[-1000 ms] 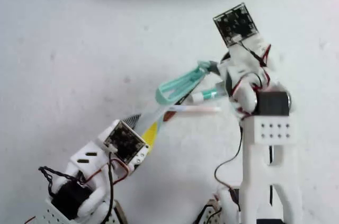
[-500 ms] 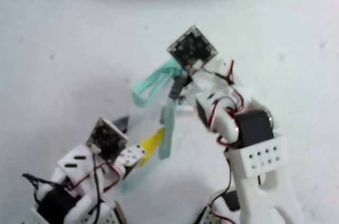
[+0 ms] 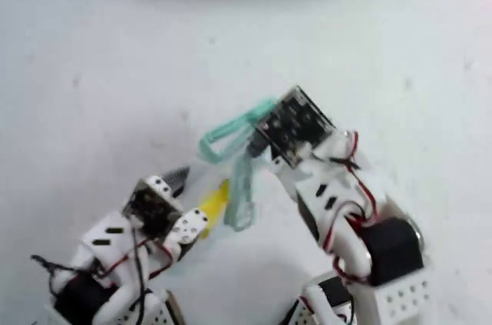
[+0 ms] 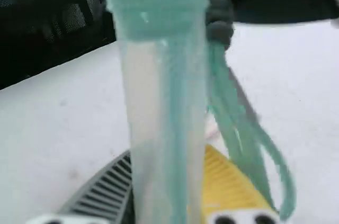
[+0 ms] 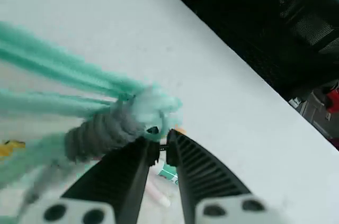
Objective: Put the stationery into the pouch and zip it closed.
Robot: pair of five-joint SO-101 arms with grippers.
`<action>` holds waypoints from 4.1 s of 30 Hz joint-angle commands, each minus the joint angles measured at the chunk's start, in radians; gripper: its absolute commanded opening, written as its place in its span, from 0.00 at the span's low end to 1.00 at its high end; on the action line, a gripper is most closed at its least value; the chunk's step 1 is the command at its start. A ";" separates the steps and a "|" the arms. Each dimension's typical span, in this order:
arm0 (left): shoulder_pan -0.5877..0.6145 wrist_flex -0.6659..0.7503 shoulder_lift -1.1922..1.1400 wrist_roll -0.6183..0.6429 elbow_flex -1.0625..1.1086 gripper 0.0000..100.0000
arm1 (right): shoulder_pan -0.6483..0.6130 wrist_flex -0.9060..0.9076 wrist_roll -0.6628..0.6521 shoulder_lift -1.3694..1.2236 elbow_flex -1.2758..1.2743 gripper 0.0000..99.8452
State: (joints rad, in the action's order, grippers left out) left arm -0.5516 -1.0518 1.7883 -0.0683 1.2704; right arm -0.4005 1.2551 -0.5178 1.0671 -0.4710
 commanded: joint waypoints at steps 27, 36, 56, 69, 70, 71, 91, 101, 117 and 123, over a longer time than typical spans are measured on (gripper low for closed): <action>0.262 0.132 0.045 -0.021 0.083 0.02 | -0.269 0.087 0.288 -0.257 0.236 0.23; 0.262 0.132 0.045 -0.021 0.083 0.02 | -0.226 -0.059 0.292 -0.377 0.229 0.23; 0.266 0.132 0.045 -0.023 0.061 0.06 | -0.136 -0.168 0.282 -0.456 0.276 0.02; 0.262 -0.052 0.045 0.046 -0.101 0.23 | -0.265 0.088 0.086 -0.216 0.347 0.02; 0.260 -0.078 0.045 0.046 -0.127 0.23 | -0.275 0.110 0.058 -0.216 0.344 0.02; 0.260 -0.106 0.045 0.046 -0.157 0.23 | -0.282 0.130 0.041 -0.216 0.341 0.02; 0.145 -0.018 0.044 0.043 -0.101 0.03 | -0.280 0.182 0.028 -0.240 0.542 0.02; 0.142 -0.203 0.044 -0.087 -0.304 0.03 | -0.245 0.176 0.031 -0.263 0.540 0.02; 0.145 -0.149 0.044 -0.132 -0.192 0.02 | -0.004 0.196 0.031 -0.251 0.548 0.02; 0.145 -0.152 0.044 -0.132 -0.193 0.02 | 0.031 0.177 0.032 -0.263 0.546 0.02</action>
State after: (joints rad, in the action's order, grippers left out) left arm -0.4028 -1.2267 1.8297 -0.1956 1.0848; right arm -0.4020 1.4484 -0.4826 0.8048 0.0399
